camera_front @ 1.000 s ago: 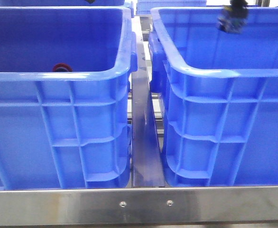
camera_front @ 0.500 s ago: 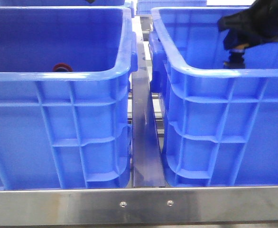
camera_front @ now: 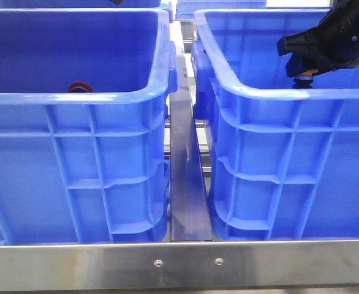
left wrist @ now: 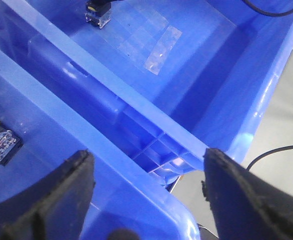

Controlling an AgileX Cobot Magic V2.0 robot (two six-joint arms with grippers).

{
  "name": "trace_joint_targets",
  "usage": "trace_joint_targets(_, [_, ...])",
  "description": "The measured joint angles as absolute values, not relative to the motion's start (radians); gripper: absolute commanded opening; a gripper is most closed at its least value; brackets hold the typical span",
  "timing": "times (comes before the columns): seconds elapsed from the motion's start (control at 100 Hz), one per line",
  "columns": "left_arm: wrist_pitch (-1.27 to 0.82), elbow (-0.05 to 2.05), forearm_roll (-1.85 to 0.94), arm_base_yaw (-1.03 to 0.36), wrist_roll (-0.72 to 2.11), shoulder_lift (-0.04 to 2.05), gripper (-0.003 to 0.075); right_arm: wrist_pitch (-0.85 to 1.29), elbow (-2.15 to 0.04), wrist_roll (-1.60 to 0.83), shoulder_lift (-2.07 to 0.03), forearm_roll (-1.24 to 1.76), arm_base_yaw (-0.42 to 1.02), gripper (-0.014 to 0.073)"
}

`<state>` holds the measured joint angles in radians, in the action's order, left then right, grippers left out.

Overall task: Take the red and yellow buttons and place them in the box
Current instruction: 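Lower the yellow button into the empty bin and open the right gripper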

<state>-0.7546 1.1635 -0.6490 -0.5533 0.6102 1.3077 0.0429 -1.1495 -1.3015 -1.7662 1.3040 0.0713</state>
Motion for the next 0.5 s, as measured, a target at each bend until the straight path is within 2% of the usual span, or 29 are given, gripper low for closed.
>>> trace_joint_targets(0.07, [-0.755, 1.164, -0.649, -0.553, 0.610, 1.308, 0.0438, 0.043, -1.150, -1.301, -1.766, 1.304, 0.071, 0.0449])
trace_joint_targets(0.5, [-0.755, 1.164, -0.649, -0.553, 0.610, 1.308, 0.0438, 0.053, -1.150, -1.301, -1.730, 1.304, 0.071, 0.0448])
